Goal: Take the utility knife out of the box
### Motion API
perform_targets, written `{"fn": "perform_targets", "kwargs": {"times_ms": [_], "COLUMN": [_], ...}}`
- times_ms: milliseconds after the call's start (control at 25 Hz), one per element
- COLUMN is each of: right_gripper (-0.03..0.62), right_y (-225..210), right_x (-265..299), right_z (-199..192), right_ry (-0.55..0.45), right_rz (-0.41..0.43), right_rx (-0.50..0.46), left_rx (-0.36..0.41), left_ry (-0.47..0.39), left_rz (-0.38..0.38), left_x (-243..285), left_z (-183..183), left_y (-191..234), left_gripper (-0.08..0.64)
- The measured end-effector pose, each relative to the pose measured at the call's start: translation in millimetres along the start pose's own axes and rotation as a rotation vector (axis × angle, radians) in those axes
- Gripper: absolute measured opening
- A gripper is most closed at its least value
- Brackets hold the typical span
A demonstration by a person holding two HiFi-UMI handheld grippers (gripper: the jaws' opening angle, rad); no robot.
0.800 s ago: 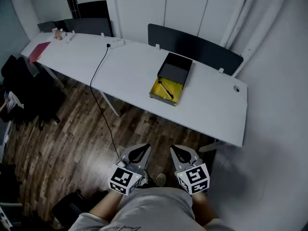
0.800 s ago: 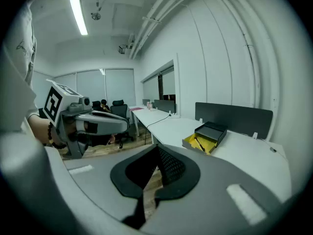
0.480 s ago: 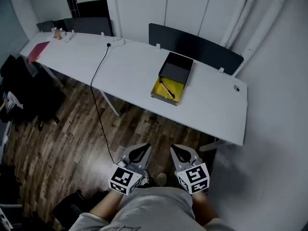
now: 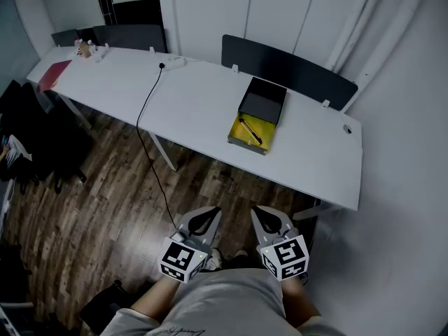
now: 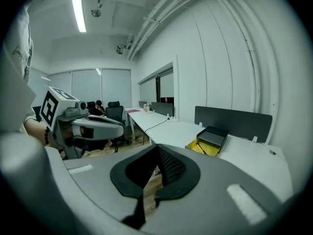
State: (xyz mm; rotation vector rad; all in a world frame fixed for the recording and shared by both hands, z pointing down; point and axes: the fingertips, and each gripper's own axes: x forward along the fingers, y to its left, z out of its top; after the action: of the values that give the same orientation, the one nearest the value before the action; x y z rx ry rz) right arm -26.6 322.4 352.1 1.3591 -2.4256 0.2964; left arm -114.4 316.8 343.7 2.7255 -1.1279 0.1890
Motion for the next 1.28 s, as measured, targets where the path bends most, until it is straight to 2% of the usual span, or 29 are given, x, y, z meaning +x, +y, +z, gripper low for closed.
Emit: {"fn": "perform_targets", "kwargs": {"times_ms": [400, 680, 960, 1280], "right_gripper": [0.014, 0.014, 0.014, 0.014], "right_y": [0.2, -20.3, -67.0, -151.0], "right_x": [20.6, 57.3, 110.6, 170.3], "right_z": [9.2, 18.0, 33.6, 67.0], "right_ry": [-0.006, -0.007, -0.007, -0.002], "right_rz": [0.003, 0.024, 0.052, 0.077], "right_rx": [-0.013, -0.017, -0.017, -0.02], "left_rx": [-0.002, -0.002, -0.003, -0.016], "left_ry": [-0.007, -0.009, 0.006, 0.014], "left_rz": [-0.016, 0.006, 0.029, 0.059], "left_x": [9.5, 34.9, 94.0, 185.4], "left_z": [1.1, 5.9, 13.2, 40.6], "left_y": [19.7, 49.5, 90.0, 135.1], "left_gripper": [0.0, 0.0, 0.0, 0.0]}}
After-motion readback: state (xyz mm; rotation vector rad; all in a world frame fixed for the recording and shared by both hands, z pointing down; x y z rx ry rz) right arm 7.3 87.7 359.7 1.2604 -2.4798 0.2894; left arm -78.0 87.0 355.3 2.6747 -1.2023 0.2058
